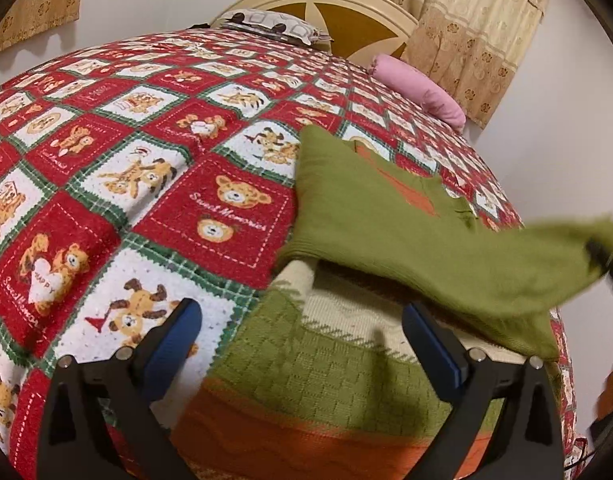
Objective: Fold small clothes
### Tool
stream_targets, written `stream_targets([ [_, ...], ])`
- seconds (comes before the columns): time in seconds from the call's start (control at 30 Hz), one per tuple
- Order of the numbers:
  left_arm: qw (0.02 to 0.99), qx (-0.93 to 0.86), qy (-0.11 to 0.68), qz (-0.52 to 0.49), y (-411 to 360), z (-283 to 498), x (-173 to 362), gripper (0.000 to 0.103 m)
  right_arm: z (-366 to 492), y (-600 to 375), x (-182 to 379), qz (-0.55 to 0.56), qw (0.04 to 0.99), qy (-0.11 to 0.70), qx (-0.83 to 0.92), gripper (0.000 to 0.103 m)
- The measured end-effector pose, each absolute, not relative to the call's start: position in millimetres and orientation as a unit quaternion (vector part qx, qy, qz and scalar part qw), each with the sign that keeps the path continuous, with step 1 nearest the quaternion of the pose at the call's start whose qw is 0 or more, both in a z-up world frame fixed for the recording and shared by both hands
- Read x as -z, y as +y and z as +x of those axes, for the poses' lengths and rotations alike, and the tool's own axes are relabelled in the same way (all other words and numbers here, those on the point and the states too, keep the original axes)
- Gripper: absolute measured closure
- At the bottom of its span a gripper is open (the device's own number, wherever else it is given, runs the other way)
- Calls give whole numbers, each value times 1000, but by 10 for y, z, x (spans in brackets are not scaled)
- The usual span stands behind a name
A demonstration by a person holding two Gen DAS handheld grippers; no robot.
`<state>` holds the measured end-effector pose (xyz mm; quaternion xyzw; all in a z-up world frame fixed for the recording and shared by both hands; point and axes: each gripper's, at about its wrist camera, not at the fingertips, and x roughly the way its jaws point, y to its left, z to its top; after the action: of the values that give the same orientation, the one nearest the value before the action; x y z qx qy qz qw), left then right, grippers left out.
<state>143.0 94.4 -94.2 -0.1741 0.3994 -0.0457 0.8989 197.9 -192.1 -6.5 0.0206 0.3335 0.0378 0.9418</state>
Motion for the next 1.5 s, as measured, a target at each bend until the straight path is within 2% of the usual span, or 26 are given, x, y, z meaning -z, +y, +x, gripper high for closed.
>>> stream_targets([
  [0.1,899,46,399,-174,943,1430,942,1,2020,-2047,545,-11,923,386,-1,96],
  [0.17,899,46,399,-174,942,1430,943,1,1991,-2191,752,-15,909,416,22,86],
  [0.23,899,46,399,-174,942,1430,943,1,1908,-2408,832,-5,901,431,44,63],
  [0.27,899,46,399,-174,941,1430,943,1,1845,-2518,840,12,901,431,50,62],
  [0.37,899,46,399,-174,939,1429,943,1,1424,-2960,638,93,917,376,99,62],
  [0.47,899,43,400,-171,935,1431,945,1,1187,-3090,454,122,926,333,132,62],
  [0.53,899,40,403,-166,928,1439,944,1,1203,-2984,393,120,928,337,99,65],
  [0.7,897,-2,412,-160,995,1530,893,4,1467,-2474,483,94,922,374,10,65],
  [0.83,876,-144,418,-192,1529,1658,874,5,1603,-2223,933,65,901,428,2,65],
  [0.97,874,-156,400,-229,1938,1607,831,5,1560,-2259,935,78,906,415,-10,62],
  [1.07,893,-108,382,-213,1788,1610,666,5,1562,-2226,945,69,907,414,-13,57],
  [1.2,910,9,389,-141,1061,1792,513,5,1591,-2170,955,49,907,417,-14,50],
  [1.3,909,8,414,-40,598,1990,624,5,1621,-2174,959,49,907,418,-14,50],
  [1.37,901,-24,434,6,516,2114,815,9,1624,-2176,957,50,907,418,-16,49],
  [1.5,888,-73,448,-80,986,2163,925,0,1654,-2139,960,39,906,421,-20,42],
])
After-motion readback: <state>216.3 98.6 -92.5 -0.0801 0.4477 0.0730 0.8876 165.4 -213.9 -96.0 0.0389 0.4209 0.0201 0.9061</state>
